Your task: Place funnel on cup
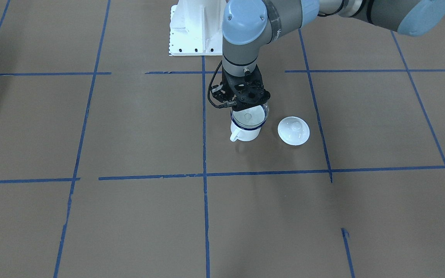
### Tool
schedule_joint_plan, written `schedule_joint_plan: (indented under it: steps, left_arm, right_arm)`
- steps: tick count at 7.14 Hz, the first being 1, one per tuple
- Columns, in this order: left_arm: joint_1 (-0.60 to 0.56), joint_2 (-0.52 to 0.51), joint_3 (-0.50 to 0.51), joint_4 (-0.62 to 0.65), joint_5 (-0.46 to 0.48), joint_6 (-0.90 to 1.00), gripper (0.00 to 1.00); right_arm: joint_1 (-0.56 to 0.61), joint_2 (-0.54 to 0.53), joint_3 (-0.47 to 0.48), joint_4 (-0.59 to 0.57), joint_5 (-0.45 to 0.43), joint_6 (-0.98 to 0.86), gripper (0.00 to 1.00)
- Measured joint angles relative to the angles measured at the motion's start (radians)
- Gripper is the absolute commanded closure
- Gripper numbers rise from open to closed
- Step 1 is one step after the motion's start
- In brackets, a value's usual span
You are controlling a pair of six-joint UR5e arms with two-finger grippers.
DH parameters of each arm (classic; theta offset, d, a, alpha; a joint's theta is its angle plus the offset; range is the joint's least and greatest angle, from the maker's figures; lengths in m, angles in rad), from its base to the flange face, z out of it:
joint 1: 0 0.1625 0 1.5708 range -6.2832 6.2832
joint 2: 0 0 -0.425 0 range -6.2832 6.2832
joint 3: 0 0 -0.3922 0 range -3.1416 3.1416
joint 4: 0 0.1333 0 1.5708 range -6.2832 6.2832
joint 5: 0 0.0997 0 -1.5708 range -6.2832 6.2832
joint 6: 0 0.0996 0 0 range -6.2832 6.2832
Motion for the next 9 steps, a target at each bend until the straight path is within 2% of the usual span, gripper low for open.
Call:
schedule_joint_plan:
  steps: [2,3,5,7,9]
  left_arm:
    - [-0.003,0.01,-0.032,-0.005,0.034,0.001,0.0]
    - [-0.007,0.032,-0.082,-0.005,0.044,0.001,0.0]
    - [-0.028,0.119,-0.251,-0.008,0.056,0.004,0.0]
    - [-0.106,0.215,-0.339,-0.06,0.074,0.036,0.0]
    - [-0.245,0.348,-0.365,-0.128,0.062,0.279,0.0]
  right_arm:
    - [0.0,0.0,0.0,0.0,0.0,0.0,0.0]
    - [0.0,0.0,0.0,0.0,0.0,0.0,0.0]
    - [0.0,0.0,0.0,0.0,0.0,0.0,0.0]
    - [0.0,0.0,0.0,0.0,0.0,0.0,0.0]
    - [0.0,0.0,0.0,0.0,0.0,0.0,0.0]
